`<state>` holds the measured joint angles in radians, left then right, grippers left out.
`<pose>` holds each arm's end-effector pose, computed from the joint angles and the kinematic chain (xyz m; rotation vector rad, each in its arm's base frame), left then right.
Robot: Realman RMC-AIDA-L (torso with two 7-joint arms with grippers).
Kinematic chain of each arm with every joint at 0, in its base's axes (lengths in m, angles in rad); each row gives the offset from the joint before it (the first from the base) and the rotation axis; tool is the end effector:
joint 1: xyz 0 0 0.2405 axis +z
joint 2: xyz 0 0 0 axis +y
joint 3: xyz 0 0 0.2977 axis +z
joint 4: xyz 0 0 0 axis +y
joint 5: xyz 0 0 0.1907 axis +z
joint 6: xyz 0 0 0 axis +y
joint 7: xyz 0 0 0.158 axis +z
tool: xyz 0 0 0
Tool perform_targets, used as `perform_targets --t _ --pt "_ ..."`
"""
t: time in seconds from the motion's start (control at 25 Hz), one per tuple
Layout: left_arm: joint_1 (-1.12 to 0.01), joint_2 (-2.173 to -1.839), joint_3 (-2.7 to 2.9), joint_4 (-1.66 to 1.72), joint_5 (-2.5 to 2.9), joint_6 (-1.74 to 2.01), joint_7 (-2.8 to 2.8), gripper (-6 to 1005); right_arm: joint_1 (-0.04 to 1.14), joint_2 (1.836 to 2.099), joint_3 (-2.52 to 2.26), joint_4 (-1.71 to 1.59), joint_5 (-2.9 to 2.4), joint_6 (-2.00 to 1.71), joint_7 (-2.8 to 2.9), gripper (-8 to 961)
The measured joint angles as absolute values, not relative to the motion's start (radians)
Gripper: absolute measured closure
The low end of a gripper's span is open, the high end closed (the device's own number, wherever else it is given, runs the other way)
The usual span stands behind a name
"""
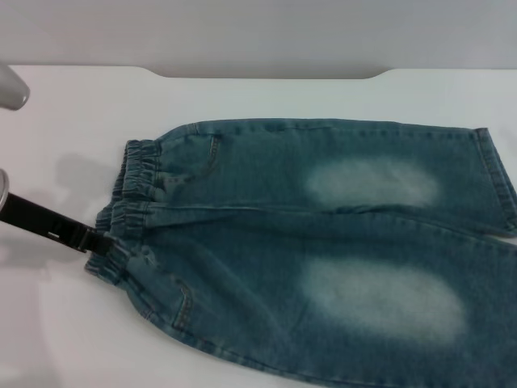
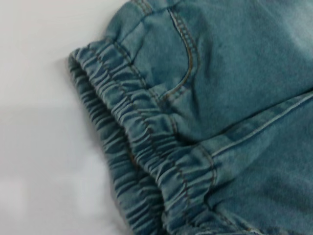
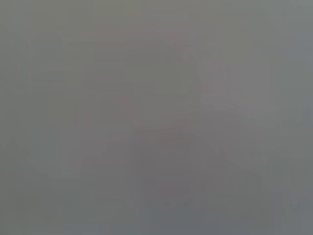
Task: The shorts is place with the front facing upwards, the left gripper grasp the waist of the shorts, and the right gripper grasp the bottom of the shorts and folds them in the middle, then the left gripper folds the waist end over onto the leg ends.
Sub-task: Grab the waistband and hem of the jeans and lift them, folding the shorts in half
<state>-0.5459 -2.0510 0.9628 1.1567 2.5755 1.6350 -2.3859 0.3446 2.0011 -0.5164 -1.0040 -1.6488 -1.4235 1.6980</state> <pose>-0.2982 0.3450 0.0082 -2.4853 -1.3464 0.2860 0.3161 0.3486 0.1316 -2.0231 0.7382 0.9102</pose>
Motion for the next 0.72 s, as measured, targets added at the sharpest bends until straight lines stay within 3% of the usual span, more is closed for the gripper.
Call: perform_targets --t 0.4,0.48,0.6,0.72 --pt "-0.581 -2.051 0.968 1.149 2.576 1.618 -2.375 965 0.525 1.951 -0.536 -1.559 -2.265 -2.091 2.174 395" --pt "-0.587 -2.053 0.971 1.149 2.575 1.61 -2.375 966 0.54 1.959 -0.609 -1.652 -2.377 -2.187 2.188 395" --pt "-0.596 -2.052 0.973 1.147 2.575 1.593 -2.374 966 0.509 2.002 -0.789 -1.795 -2.59 -2.201 2.176 396" --pt "-0.606 -2.051 0.974 1.142 2.576 1.585 -2.373 966 0.505 2.019 -0.838 -1.797 -2.656 -2.193 2.145 396"
